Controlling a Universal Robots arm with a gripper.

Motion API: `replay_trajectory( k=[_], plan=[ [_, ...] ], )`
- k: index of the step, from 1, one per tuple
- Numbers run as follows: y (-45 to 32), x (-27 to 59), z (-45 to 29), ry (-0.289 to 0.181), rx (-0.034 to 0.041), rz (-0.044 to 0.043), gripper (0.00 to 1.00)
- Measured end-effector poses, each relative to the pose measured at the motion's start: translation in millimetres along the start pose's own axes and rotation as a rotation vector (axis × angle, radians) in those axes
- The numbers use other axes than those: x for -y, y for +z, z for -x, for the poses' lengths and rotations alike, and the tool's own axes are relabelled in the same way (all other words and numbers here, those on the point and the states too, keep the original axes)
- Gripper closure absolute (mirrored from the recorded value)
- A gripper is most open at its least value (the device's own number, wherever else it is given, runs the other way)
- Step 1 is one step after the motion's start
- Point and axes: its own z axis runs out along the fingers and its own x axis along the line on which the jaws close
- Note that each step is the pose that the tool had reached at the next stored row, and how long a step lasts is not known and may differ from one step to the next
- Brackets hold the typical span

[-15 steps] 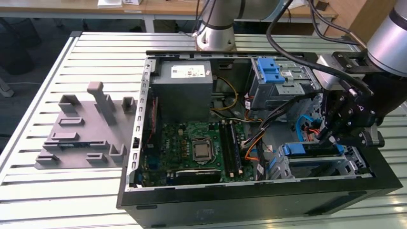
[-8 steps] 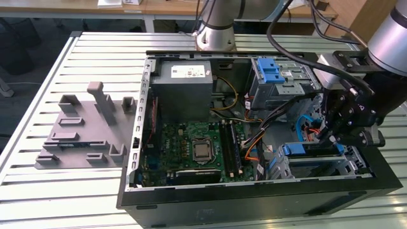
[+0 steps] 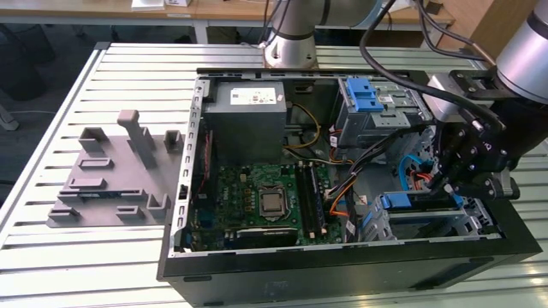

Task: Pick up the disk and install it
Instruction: 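Insert the first disk wire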

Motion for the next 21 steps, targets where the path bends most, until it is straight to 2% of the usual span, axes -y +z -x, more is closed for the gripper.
replay_trajectory(
  k=[8, 16, 18, 19, 21],
  plan=[
    [3.4, 0.0, 0.1, 0.0, 0.0045, 0.0001, 0.83],
    [5.7, 0.0, 0.1, 0.0, 0.005, 0.0009, 0.83],
    [4.8, 0.0, 0.1, 0.0, 0.0052, 0.001, 0.82],
    [3.6, 0.0, 0.1, 0.0, 0.0051, 0.001, 0.76],
    [0.4, 0.0, 0.0, 0.0, 0.005, 0.001, 0.76]
  ],
)
